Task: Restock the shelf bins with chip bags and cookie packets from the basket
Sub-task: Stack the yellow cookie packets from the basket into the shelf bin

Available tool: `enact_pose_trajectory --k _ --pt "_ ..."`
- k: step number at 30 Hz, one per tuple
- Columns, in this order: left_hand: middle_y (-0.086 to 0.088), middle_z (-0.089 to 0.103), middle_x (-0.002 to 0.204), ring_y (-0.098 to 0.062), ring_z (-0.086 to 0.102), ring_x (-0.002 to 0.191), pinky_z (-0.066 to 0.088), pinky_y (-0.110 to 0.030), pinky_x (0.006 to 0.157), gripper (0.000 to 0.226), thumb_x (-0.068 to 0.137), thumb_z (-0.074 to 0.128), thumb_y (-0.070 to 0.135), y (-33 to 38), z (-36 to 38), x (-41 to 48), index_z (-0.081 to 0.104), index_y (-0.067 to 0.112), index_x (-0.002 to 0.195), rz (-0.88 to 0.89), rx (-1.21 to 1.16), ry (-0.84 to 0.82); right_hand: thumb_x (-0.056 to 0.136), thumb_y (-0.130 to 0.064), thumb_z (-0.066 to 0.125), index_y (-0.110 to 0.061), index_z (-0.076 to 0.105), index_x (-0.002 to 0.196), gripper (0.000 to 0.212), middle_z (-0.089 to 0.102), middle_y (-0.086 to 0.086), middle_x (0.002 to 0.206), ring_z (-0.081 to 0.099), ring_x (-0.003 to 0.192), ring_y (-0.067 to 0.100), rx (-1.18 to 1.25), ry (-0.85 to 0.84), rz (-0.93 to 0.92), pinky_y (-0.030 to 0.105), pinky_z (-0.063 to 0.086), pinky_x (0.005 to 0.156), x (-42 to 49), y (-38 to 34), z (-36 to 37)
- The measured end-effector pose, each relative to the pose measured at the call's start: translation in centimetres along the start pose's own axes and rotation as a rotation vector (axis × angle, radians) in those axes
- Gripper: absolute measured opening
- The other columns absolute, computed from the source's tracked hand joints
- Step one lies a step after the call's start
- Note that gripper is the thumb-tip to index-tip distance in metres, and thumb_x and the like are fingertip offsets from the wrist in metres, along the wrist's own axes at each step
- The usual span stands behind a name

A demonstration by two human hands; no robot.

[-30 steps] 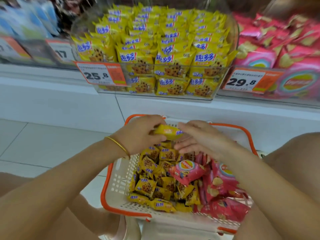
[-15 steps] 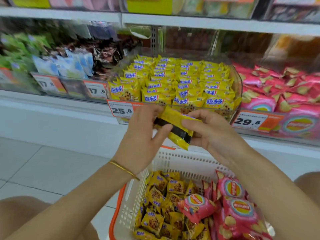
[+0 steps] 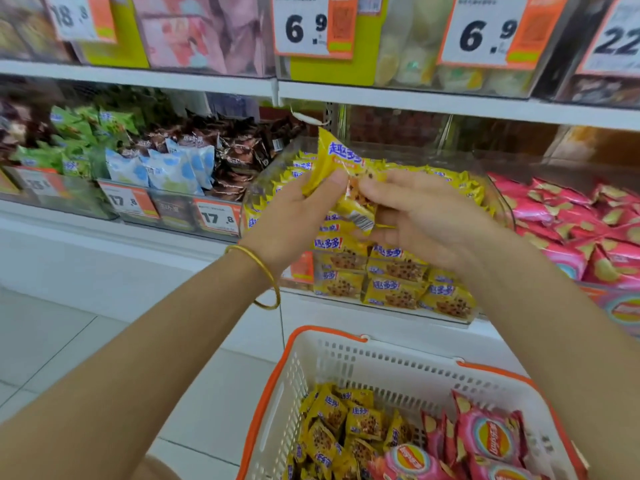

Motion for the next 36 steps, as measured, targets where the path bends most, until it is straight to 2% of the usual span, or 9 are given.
enact_pose_trajectory --k 3,4,5,9,12,17,25,29,36 --pt "-0.009 0.052 0.066 -0.021 0.042 0.059 0.041 -0.034 0.064 0.040 0.094 0.050 0.042 -1.3 -1.5 2.5 0.044 0.013 0.067 0.067 0.308 0.118 0.082 -0.019 0.069 -0.009 0.062 0.109 0.030 0.066 0.003 0.079 0.064 0.060 0.013 0.108 0.123 0.100 0.023 0.052 0.048 3.1 0.0 -1.6" --pt "-0.024 0.055 0.091 -0.030 0.045 0.069 0.041 -0.040 0.073 0.040 0.092 0.052 0.043 -2.0 -2.4 3.4 0.045 0.013 0.067 0.098 0.467 0.179 0.082 -0.018 0.070 -0.008 0.062 0.112 0.033 0.065 0.005 0.078 0.064 0.056 0.014 0.093 0.193 0.114 0.022 0.050 0.045 4.5 0.0 -2.4" --pt "-0.010 0.061 0.083 -0.028 0.052 0.079 0.041 -0.040 0.083 0.032 0.090 0.054 0.042 -2.6 -3.2 4.1 0.054 0.015 0.073 0.108 0.605 0.233 0.083 -0.016 0.071 -0.005 0.059 0.116 0.037 0.064 0.006 0.077 0.063 0.054 0.014 0.054 0.264 0.118 0.022 0.049 0.043 6.1 0.1 -3.4" --pt "-0.010 0.056 0.118 -0.031 0.044 0.121 0.036 -0.042 0.099 0.033 0.092 0.050 0.037 -4.3 -4.0 6.2 0.061 0.009 0.105 0.141 0.928 0.195 0.084 -0.008 0.069 0.001 0.049 0.124 0.045 0.056 0.011 0.083 0.060 0.047 0.014 -0.162 0.423 0.104 0.028 0.054 0.044 13.1 0.1 -4.9" --pt "-0.009 0.037 0.147 -0.024 0.025 0.139 0.026 -0.043 0.109 0.044 0.097 0.041 0.037 -5.0 -3.6 7.0 0.051 0.010 0.131 0.066 0.996 0.123 0.081 -0.007 0.072 0.000 0.050 0.117 0.042 0.058 0.015 0.103 0.065 0.074 0.023 -0.289 0.472 0.029 0.037 0.059 0.058 18.2 0.1 -4.5" --pt "-0.011 0.039 0.143 -0.026 0.031 0.134 0.028 -0.040 0.107 0.046 0.099 0.036 0.035 -5.7 -3.9 8.4 0.048 0.007 0.133 0.017 0.976 0.083 0.079 -0.031 0.076 0.001 0.055 0.126 0.060 0.059 0.013 0.127 0.056 0.117 0.027 -0.609 0.519 -0.030 0.035 0.045 0.100 23.3 -0.2 -3.6" --pt "-0.009 0.041 0.144 -0.026 0.034 0.132 0.028 -0.035 0.105 0.041 0.098 0.038 0.032 -5.9 -4.0 8.4 0.050 0.008 0.128 0.009 0.956 0.122 0.085 -0.027 0.070 -0.006 0.048 0.128 0.053 0.060 0.011 0.123 0.056 0.111 0.025 -0.911 0.512 -0.233 0.027 0.041 0.084 25.9 0.2 -2.6" --pt "-0.009 0.042 0.143 -0.026 0.034 0.131 0.029 -0.035 0.104 0.041 0.098 0.038 0.033 -5.8 -4.0 8.3 0.051 0.008 0.128 0.012 0.942 0.128 0.091 -0.033 0.062 -0.006 0.037 0.138 0.060 0.056 0.013 0.128 0.054 0.116 0.030 -1.101 0.445 -0.158 0.033 0.044 0.090 26.0 0.1 -1.9" --pt "-0.010 0.056 0.124 -0.027 0.047 0.116 0.037 -0.038 0.099 0.046 0.094 0.036 0.038 -5.6 -4.1 7.0 0.059 0.004 0.115 0.127 0.859 0.157 0.089 -0.028 0.065 -0.001 0.050 0.123 0.046 0.057 0.014 0.125 0.054 0.115 0.028 -1.203 0.430 -0.087 0.031 0.043 0.087 23.4 -0.9 -2.0"
Point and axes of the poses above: each hand's wrist, its own x-axis towards the middle knuckle, its own z-axis out of the palm, y = z × x, the point moved 4 cm from there along x, towards the middle knuckle
